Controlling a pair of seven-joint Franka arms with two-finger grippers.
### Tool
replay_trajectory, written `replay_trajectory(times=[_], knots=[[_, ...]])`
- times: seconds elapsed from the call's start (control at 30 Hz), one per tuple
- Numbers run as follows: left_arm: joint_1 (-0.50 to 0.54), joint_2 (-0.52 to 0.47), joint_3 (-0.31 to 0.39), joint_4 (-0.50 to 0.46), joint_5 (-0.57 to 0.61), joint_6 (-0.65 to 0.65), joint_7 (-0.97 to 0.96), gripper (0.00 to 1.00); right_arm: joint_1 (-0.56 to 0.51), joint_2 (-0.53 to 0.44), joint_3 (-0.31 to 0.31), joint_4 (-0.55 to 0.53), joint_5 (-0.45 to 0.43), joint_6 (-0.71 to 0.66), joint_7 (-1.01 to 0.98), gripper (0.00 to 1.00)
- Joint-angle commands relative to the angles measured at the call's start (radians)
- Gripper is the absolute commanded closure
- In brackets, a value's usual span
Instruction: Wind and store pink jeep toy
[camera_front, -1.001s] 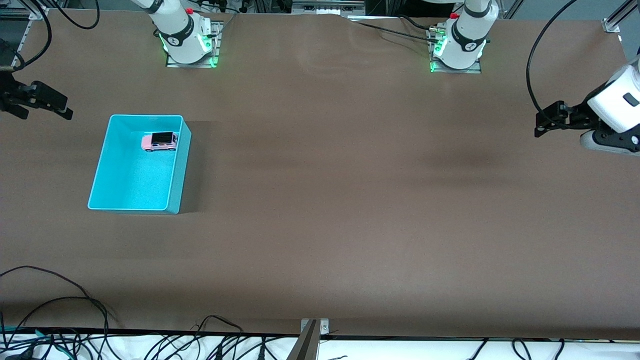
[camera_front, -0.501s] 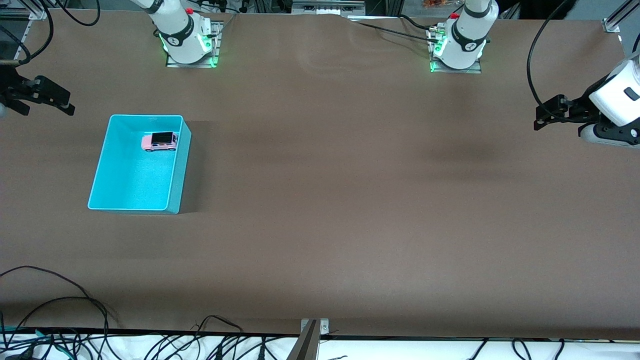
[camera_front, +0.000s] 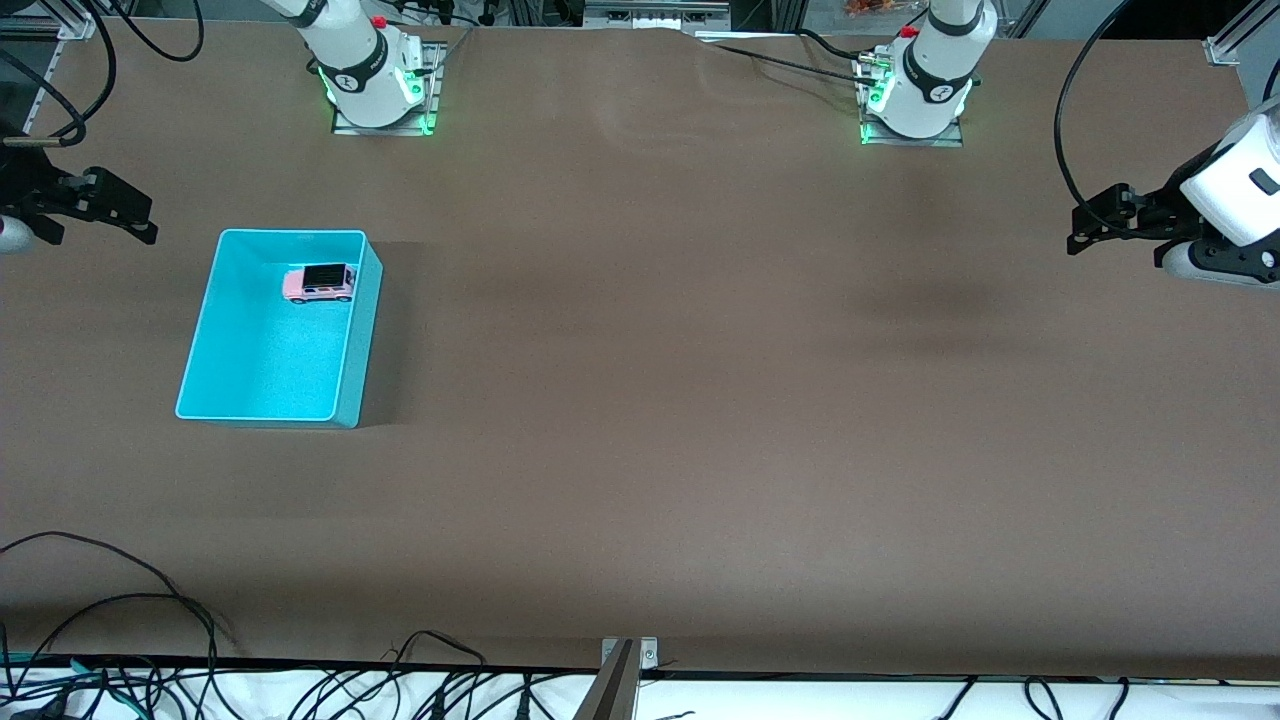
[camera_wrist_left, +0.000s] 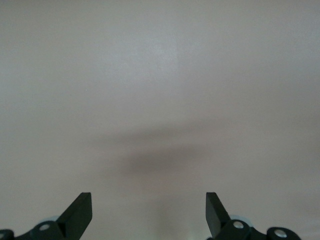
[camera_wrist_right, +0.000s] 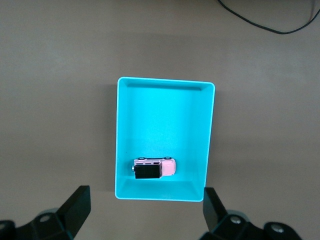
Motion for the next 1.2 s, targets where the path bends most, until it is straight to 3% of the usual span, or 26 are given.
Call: replay_trajectory(times=[0.0,1.17], knots=[[0.013,-0.027,-0.008,-0.028,-0.022,0.012,0.020,0.00,0.003,0.012,-0.002,0.022,-0.020,-0.006,0.009,0.00],[0.011,-0.021,-0.009,-0.019,-0.011,0.012,0.022,0.00,0.003,0.015,0.000,0.022,-0.013,-0.008,0.010,0.00]])
